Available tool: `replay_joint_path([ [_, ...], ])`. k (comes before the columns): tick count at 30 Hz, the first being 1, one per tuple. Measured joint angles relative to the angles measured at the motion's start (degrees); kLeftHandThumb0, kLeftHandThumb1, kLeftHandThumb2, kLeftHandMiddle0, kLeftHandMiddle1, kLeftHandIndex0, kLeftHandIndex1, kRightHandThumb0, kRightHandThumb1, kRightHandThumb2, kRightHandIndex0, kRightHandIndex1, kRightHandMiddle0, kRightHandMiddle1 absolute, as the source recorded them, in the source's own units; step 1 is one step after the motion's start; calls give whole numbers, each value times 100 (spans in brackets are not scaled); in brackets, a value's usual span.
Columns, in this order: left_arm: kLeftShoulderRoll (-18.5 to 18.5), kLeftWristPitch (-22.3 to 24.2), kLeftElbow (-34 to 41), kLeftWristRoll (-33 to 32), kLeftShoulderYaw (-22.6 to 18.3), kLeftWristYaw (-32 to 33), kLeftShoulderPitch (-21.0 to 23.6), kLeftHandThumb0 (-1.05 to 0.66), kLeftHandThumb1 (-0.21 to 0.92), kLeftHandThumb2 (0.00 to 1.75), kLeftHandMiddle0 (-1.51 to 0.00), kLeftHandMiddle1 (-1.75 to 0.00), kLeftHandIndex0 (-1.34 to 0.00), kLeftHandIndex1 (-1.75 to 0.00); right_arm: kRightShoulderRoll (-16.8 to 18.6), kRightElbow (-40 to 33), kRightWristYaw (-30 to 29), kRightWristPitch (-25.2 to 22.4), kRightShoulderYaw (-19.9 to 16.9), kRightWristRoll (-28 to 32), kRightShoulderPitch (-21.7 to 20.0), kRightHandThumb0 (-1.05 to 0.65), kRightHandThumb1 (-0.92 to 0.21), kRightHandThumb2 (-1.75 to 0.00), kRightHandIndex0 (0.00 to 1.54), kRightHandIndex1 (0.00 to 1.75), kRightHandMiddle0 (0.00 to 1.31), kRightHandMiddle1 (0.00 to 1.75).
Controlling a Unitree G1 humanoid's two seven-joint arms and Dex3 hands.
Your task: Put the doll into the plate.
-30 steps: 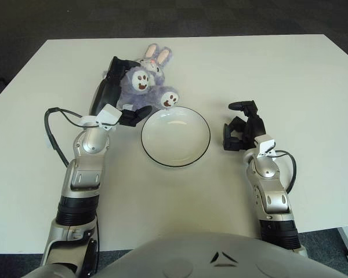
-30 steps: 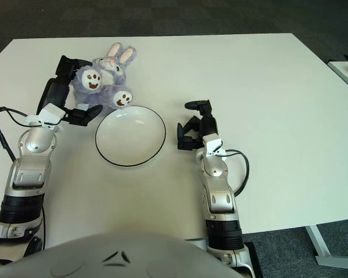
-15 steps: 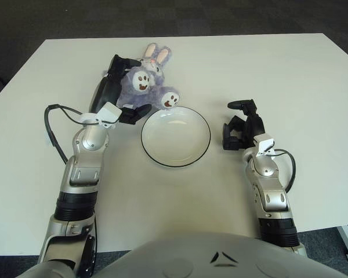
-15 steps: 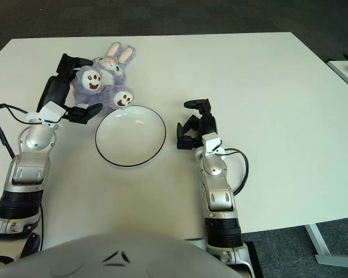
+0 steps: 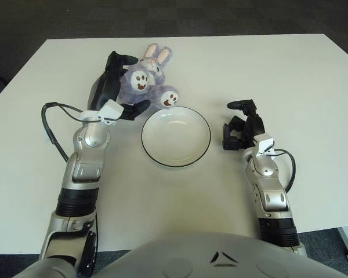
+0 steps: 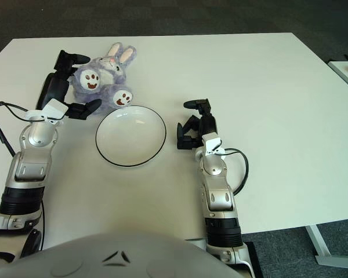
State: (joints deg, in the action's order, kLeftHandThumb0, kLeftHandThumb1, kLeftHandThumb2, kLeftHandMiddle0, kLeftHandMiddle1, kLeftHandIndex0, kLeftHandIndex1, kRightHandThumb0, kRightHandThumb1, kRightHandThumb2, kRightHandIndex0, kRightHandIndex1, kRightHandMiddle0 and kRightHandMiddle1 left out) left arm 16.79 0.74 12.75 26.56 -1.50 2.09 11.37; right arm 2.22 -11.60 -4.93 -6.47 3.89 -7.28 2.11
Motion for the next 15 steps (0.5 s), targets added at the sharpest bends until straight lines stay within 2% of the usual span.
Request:
replay_joint_path([
  [1,-4,-1,-18,52,9,63,17,-28,20,120,-45,-119,-7,-136,-2,0,4,2,0,1,0,57,-8,-160,80,175,13,145],
  [2,-7,-3,-47,114,22,136,41,-15,28,112,-48,-125,-7,-137,-4,0,7,5,-2,3,1,57,-8,-160,80,175,13,146],
  [3,-8,-5,-75,164,33,202,63,4,42,94,-52,-131,-9,-139,-5,0,9,10,-4,4,1,57,-9,-160,80,175,13,146],
  [4,-8,-6,-113,227,42,272,91,16,51,82,-55,-134,-11,-140,-5,0,11,16,-7,7,1,57,-9,-160,80,175,13,146],
  [6,-8,-7,-189,334,52,385,147,27,59,71,-57,-137,-13,-140,-5,0,14,24,-10,10,3,57,-9,-159,80,175,14,146],
  [9,-7,-34,-274,437,57,527,213,36,56,77,-62,-142,-23,-144,-5,1,16,37,-12,12,6,57,-9,-159,80,175,14,147],
  [11,-7,-82,-377,534,71,686,257,14,51,89,-66,-144,-34,-149,-5,1,15,39,-15,13,10,57,-9,-159,80,175,14,147],
  [15,-8,-107,-518,684,83,949,320,4,43,102,-70,-146,-41,-154,-4,1,15,38,-17,14,18,57,-9,-160,80,175,14,146],
])
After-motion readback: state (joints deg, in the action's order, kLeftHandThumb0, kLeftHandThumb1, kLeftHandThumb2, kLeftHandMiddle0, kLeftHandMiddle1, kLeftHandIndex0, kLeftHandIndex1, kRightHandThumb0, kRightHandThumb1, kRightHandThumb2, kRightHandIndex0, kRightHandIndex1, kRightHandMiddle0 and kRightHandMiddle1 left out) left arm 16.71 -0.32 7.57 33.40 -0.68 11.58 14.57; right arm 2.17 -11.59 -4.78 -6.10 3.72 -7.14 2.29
